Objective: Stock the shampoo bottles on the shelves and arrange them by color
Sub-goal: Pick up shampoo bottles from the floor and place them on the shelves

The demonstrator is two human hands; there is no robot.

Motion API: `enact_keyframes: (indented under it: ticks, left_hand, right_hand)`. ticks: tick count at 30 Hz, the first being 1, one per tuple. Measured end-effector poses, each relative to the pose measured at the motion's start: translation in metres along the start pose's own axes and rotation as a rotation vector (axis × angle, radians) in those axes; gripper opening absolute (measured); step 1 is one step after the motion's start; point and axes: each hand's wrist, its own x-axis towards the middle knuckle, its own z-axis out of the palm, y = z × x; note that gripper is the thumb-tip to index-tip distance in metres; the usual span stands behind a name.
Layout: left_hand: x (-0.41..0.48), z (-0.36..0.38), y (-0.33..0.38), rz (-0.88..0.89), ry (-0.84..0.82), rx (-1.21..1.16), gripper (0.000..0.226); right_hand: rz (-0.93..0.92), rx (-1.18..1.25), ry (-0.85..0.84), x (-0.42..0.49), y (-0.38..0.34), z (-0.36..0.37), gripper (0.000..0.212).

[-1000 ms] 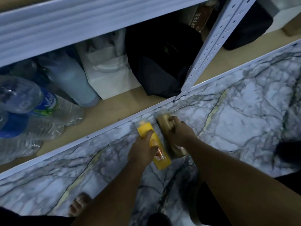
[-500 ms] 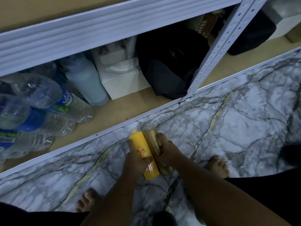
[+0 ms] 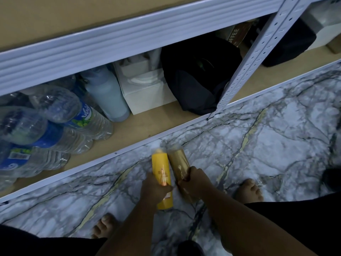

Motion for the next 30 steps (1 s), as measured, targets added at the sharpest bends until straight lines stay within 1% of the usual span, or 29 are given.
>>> enact_keyframes:
  ticks: [3,6,7,9,10,13,14,15,16,18,19,20,21,23,24,27,30]
  left_hand:
    - [0.001,-0.013,-0.006,-0.007,-0.029,0.058,0.091]
    - [-0.004,-0.031,-0.002,0.011,-0.051,0.121,0.110]
    - [-0.008,-0.038,0.001,0.020,-0.052,0.134,0.112]
    - [-0.017,-0.052,0.008,0.043,-0.042,0.160,0.106]
    - [-0.023,-0.059,0.011,0.062,-0.022,0.159,0.098]
    - [-0.039,-0.076,0.017,0.115,0.051,0.123,0.060]
    - [-0.045,-0.081,0.018,0.124,0.067,0.117,0.051]
    - [-0.052,-0.086,0.020,0.132,0.076,0.118,0.047]
    - [-0.059,-0.091,0.021,0.141,0.087,0.121,0.050]
    - [-0.069,-0.098,0.022,0.146,0.140,0.125,0.064]
    - [-0.076,-0.101,0.022,0.148,0.171,0.123,0.070]
    - [-0.081,-0.104,0.021,0.159,0.202,0.118,0.071]
    - [-0.087,-0.107,0.019,0.168,0.224,0.115,0.072]
    - [-0.098,-0.109,0.015,0.199,0.265,0.125,0.070]
    - [-0.103,-0.110,0.012,0.221,0.285,0.138,0.068]
    - [-0.118,-0.112,0.005,0.317,0.339,0.172,0.058]
    - [-0.128,-0.112,0.000,0.417,0.348,0.225,0.047]
  right_hand:
    - [0.009,-0.009,0.015,-0.003,0.001,-0.005,0.059]
    - [-0.002,0.035,0.004,-0.008,-0.004,-0.022,0.059]
    - [-0.008,0.040,-0.003,-0.010,-0.007,-0.029,0.057]
    - [-0.035,0.053,-0.015,-0.016,-0.013,-0.041,0.052]
    - [-0.046,0.057,-0.013,-0.020,-0.015,-0.045,0.050]
    - [-0.062,0.068,0.014,-0.037,-0.023,-0.055,0.047]
    - [-0.064,0.082,0.035,-0.044,-0.026,-0.057,0.045]
    - [-0.066,0.092,0.056,-0.052,-0.029,-0.059,0.044]
    - [-0.065,0.091,0.073,-0.059,-0.032,-0.060,0.044]
    - [-0.056,0.086,0.083,-0.071,-0.040,-0.063,0.040]
    - [-0.047,0.124,0.083,-0.077,-0.044,-0.064,0.036]
    - [-0.035,0.164,0.085,-0.083,-0.047,-0.066,0.035]
    - [-0.040,0.185,0.099,-0.089,-0.050,-0.067,0.040]
    - [-0.079,0.161,0.127,-0.097,-0.055,-0.067,0.050]
    - [-0.108,0.129,0.148,-0.102,-0.057,-0.067,0.051]
    - [-0.198,0.024,0.253,-0.120,-0.066,-0.065,0.051]
    - [-0.292,0.013,0.293,-0.132,-0.073,-0.058,0.048]
